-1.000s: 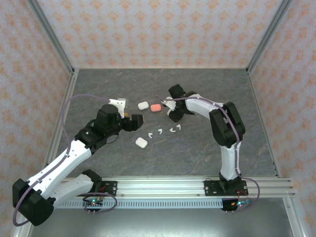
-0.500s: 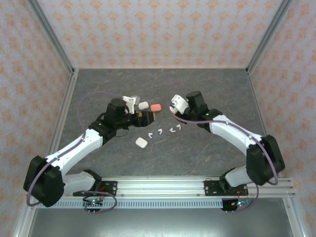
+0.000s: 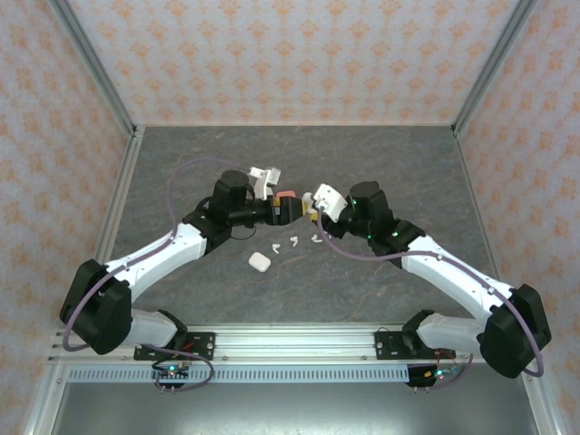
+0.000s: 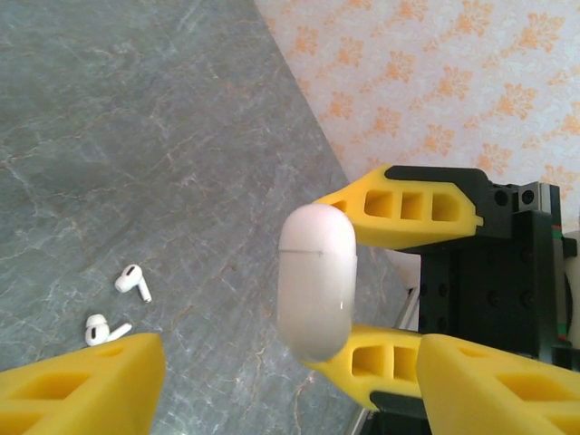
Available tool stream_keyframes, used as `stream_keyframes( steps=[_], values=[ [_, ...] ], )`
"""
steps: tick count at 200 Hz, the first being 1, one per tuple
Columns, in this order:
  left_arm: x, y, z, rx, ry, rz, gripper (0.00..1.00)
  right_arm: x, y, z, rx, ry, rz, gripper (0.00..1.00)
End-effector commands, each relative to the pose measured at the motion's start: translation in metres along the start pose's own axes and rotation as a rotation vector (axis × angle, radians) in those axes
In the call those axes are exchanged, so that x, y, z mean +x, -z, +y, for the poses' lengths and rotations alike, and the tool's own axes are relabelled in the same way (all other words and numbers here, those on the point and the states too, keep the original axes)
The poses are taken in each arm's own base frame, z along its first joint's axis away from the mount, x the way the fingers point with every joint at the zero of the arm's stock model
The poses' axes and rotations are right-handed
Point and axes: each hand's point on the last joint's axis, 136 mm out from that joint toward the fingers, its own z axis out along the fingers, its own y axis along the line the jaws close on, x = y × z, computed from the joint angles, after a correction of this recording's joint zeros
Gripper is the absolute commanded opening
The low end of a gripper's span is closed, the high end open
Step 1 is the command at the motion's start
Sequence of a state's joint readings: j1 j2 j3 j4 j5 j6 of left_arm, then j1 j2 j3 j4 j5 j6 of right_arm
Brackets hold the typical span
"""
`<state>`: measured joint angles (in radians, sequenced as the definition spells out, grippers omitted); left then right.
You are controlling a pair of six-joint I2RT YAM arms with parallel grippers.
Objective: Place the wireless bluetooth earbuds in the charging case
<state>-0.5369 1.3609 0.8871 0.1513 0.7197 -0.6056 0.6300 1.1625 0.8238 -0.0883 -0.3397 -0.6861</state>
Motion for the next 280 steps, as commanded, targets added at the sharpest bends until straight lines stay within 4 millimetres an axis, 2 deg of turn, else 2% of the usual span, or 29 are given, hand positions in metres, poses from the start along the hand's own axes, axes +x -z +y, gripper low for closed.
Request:
stream_keyframes(
  steps=[1, 51, 89, 121, 148, 175, 200, 222, 240, 280],
  values=[
    [-0.009, -0.003, -0.023, 0.077, -0.036, -0.009, 0.70, -0.011, 0.005, 0.006, -0.024, 0.017, -0.045, 0.40],
    [-0.007, -0.011, -0.029, 0.097, -0.044, 0.013, 0.52, -0.016, 0.006, 0.011, -0.054, 0.014, -0.062, 0.41],
    [-0.004, -0.015, -0.033, 0.113, -0.051, 0.028, 0.33, -0.015, 0.004, 0.014, -0.071, 0.011, -0.049, 0.41],
    [-0.004, -0.014, -0.036, 0.117, -0.062, 0.027, 0.20, -0.014, 0.005, 0.010, -0.056, -0.010, -0.026, 0.45],
    [-0.004, -0.008, -0.035, 0.097, -0.084, 0.011, 0.16, -0.018, 0.014, 0.006, -0.040, -0.044, -0.034, 0.62],
    [-0.008, 0.002, -0.036, 0.073, -0.142, -0.034, 0.12, -0.027, 0.032, 0.005, -0.034, -0.101, -0.101, 0.80],
    [-0.011, 0.015, -0.043, 0.069, -0.284, -0.102, 0.07, -0.038, 0.053, 0.007, -0.057, -0.177, -0.198, 0.89],
    [-0.012, 0.026, -0.052, 0.082, -0.417, -0.174, 0.00, -0.047, 0.071, 0.007, -0.068, -0.241, -0.298, 0.92],
    [-0.011, 0.034, -0.060, 0.109, -0.509, -0.226, 0.00, -0.057, 0.082, 0.008, -0.082, -0.280, -0.369, 0.92],
    [-0.002, 0.039, -0.070, 0.144, -0.637, -0.250, 0.00, -0.071, 0.088, 0.008, -0.107, -0.298, -0.418, 0.87]
  ],
)
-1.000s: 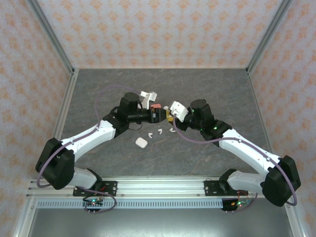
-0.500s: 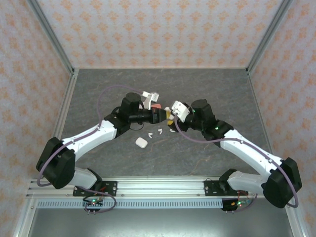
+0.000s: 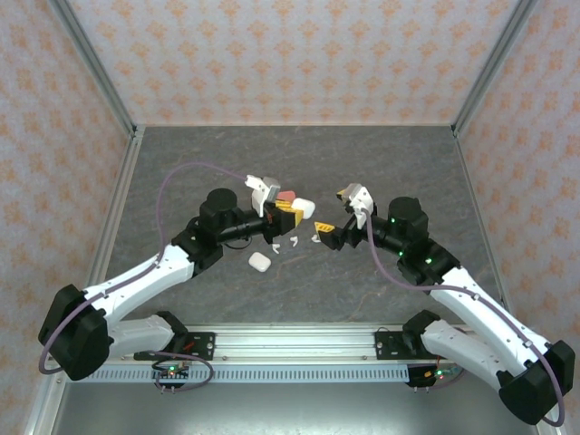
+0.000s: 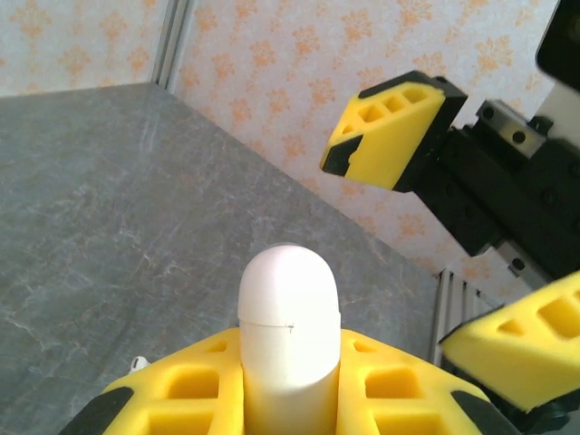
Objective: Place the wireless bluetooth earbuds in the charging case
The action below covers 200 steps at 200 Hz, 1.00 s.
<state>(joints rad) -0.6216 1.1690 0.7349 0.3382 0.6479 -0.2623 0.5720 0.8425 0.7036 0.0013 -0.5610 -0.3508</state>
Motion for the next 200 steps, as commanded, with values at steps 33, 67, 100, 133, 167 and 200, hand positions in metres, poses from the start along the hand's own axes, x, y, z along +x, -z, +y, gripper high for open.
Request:
stream_keyframes(
  steps=[33, 67, 100, 133, 167, 200],
  values=[
    [-0.016, 0.008, -0.023, 0.067, -0.200, -0.079, 0.00, -0.027, -0.005, 0.003, -0.048, -0.020, -0.071, 0.83],
    [-0.013, 0.010, -0.025, 0.074, -0.210, -0.067, 0.00, -0.027, -0.015, 0.000, -0.055, -0.027, -0.048, 0.79],
    [-0.010, 0.010, -0.026, 0.081, -0.216, -0.050, 0.00, -0.031, -0.019, -0.004, -0.042, -0.021, -0.050, 0.75],
    [-0.008, 0.010, -0.028, 0.088, -0.229, -0.036, 0.00, -0.033, -0.023, -0.010, -0.020, -0.004, -0.035, 0.72],
    [-0.008, 0.010, -0.029, 0.096, -0.233, -0.028, 0.00, -0.031, -0.026, -0.016, 0.003, 0.012, -0.006, 0.71],
    [-0.007, 0.010, -0.029, 0.097, -0.235, -0.025, 0.00, -0.034, -0.029, -0.022, 0.022, 0.014, 0.008, 0.71]
  ],
)
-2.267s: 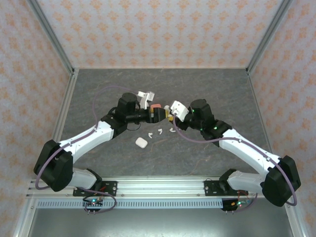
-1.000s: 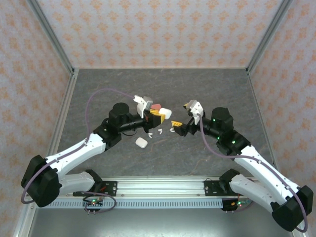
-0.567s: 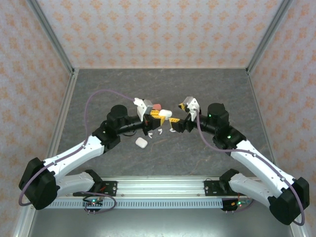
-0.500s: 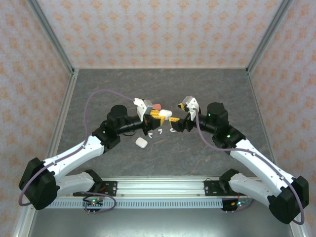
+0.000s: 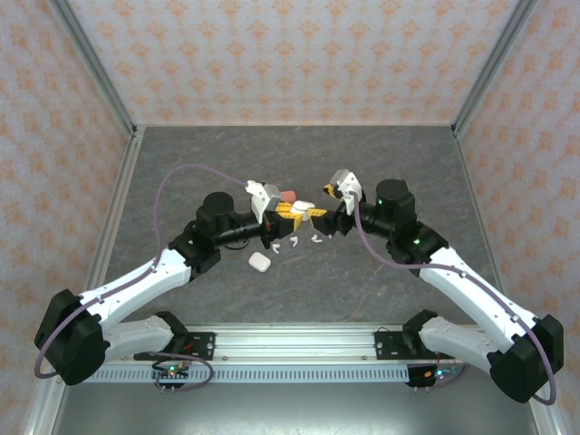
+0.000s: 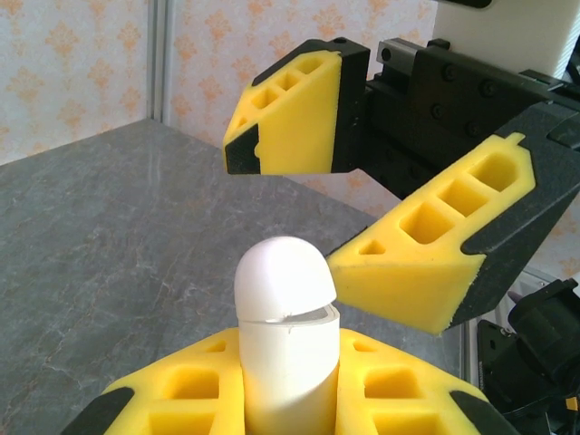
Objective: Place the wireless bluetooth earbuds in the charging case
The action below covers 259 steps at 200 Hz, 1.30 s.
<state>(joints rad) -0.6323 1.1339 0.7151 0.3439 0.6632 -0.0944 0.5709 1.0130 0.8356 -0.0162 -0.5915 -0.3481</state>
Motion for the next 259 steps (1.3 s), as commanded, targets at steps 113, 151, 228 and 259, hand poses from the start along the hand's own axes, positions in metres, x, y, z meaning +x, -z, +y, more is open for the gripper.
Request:
stream_keyframes(
  steps=[113, 151, 228, 259],
  values=[
    [0.007, 0.007, 0.001, -0.040, -0.047, 0.023, 0.00, -0.021, 0.023, -0.028, 0.157, -0.068, 0.006, 0.72],
    [0.021, 0.019, 0.005, -0.086, -0.037, 0.035, 0.00, 0.021, 0.016, -0.052, 0.293, -0.251, 0.184, 0.72],
    [0.039, 0.057, 0.007, -0.194, -0.018, 0.039, 0.00, 0.113, -0.039, -0.061, 0.326, -0.507, 0.631, 0.70],
    [0.036, 0.075, 0.001, -0.212, -0.029, 0.029, 0.00, 0.135, -0.074, -0.042, 0.261, -0.592, 0.676, 0.59]
  ],
)
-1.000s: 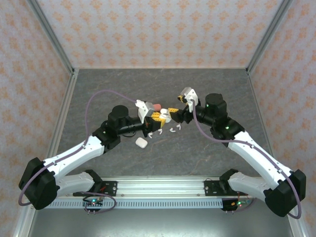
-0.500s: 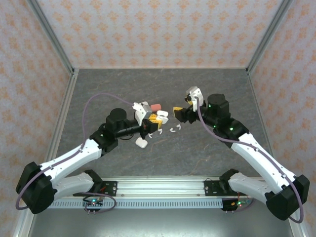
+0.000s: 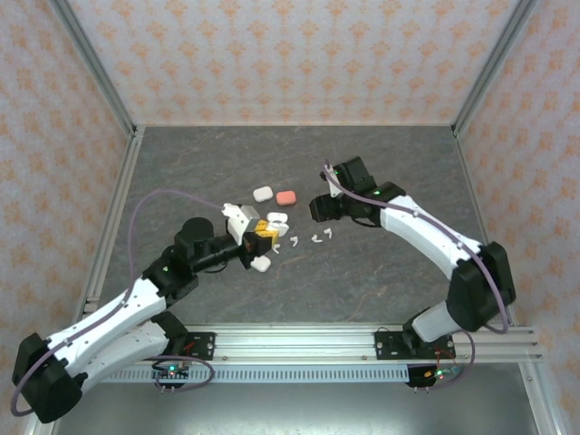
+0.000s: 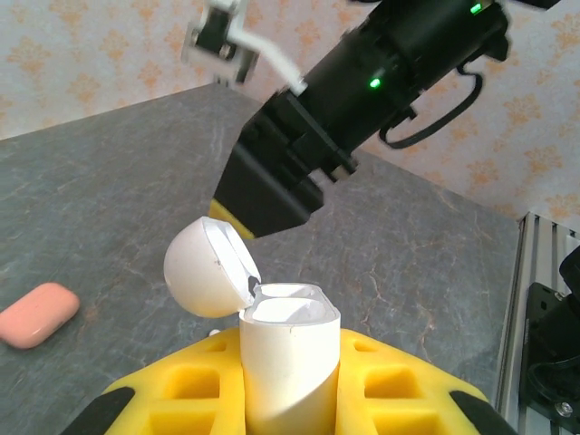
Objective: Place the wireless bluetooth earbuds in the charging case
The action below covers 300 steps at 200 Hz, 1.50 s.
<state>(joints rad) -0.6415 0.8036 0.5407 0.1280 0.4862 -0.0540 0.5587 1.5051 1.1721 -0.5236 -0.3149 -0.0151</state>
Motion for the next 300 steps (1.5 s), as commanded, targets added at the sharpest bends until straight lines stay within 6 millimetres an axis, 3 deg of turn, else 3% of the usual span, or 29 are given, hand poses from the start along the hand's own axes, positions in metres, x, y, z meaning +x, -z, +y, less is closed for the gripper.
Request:
stream_keyframes(
  steps=[1, 34, 79, 125, 164, 222, 300],
  values=[
    [0.001, 0.016, 0.001, -0.038, -0.010, -0.004, 0.00, 0.006, -0.022, 0.022, -0.056, -0.068, 0.068, 0.58],
    [-0.007, 0.037, -0.005, -0.042, -0.036, -0.039, 0.00, 0.016, -0.051, 0.056, -0.147, -0.047, 0.137, 0.46],
    [-0.015, 0.057, -0.009, -0.060, -0.055, -0.084, 0.00, 0.027, -0.083, 0.091, -0.201, 0.024, 0.188, 0.46],
    [-0.017, 0.060, -0.009, -0.064, -0.055, -0.096, 0.00, 0.034, -0.112, 0.109, -0.216, 0.078, 0.239, 0.45],
    [-0.017, 0.058, -0.008, -0.068, -0.057, -0.096, 0.00, 0.043, -0.132, 0.112, -0.216, 0.094, 0.285, 0.44],
    [-0.016, 0.053, -0.005, -0.072, -0.051, -0.086, 0.00, 0.057, -0.147, 0.113, -0.213, 0.121, 0.336, 0.43],
    [-0.014, 0.047, -0.002, -0.079, -0.050, -0.066, 0.00, 0.081, -0.140, 0.108, -0.205, 0.153, 0.410, 0.36]
  ],
)
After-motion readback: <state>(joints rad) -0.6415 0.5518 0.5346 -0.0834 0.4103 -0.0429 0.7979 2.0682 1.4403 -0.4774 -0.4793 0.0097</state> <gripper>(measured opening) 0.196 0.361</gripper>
